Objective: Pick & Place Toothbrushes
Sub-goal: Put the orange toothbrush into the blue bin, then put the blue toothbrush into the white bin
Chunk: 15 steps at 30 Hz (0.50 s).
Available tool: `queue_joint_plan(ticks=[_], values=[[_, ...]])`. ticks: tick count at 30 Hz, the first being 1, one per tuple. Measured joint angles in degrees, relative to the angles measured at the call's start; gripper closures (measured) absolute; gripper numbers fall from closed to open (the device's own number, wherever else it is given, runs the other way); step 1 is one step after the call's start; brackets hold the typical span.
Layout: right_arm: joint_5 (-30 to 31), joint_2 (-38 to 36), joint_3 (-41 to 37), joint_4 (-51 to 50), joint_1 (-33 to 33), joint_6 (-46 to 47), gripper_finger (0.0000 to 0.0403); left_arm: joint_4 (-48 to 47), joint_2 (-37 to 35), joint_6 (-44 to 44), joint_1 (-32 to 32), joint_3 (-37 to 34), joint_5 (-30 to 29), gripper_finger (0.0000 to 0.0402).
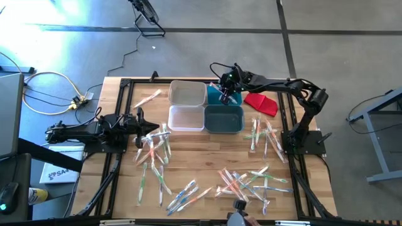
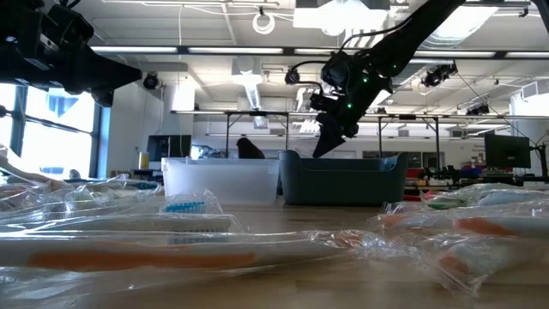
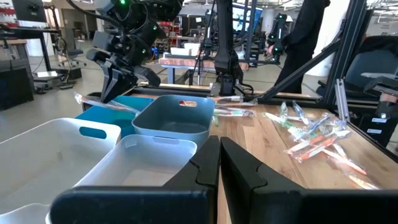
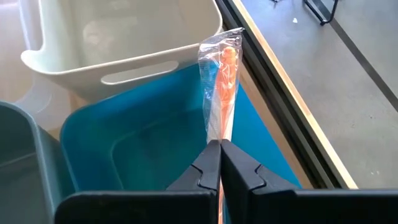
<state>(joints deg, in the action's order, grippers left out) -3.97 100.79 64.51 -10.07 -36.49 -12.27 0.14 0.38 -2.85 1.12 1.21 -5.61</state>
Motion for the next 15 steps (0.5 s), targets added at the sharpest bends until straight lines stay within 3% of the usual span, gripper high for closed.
queue_joint_plan(ticks=[5, 15], values=[[0.85, 0.0, 0.0, 0.0, 0.0, 0.0, 0.0391, -0.02, 0.01, 0.0, 0.0, 0.0, 0.0, 0.0391], [1.05, -0.58, 0.0, 0.06, 0.0, 0.0, 0.0303, -0.02, 0.0, 0.0, 0.01, 0.0, 0.0, 0.0391]])
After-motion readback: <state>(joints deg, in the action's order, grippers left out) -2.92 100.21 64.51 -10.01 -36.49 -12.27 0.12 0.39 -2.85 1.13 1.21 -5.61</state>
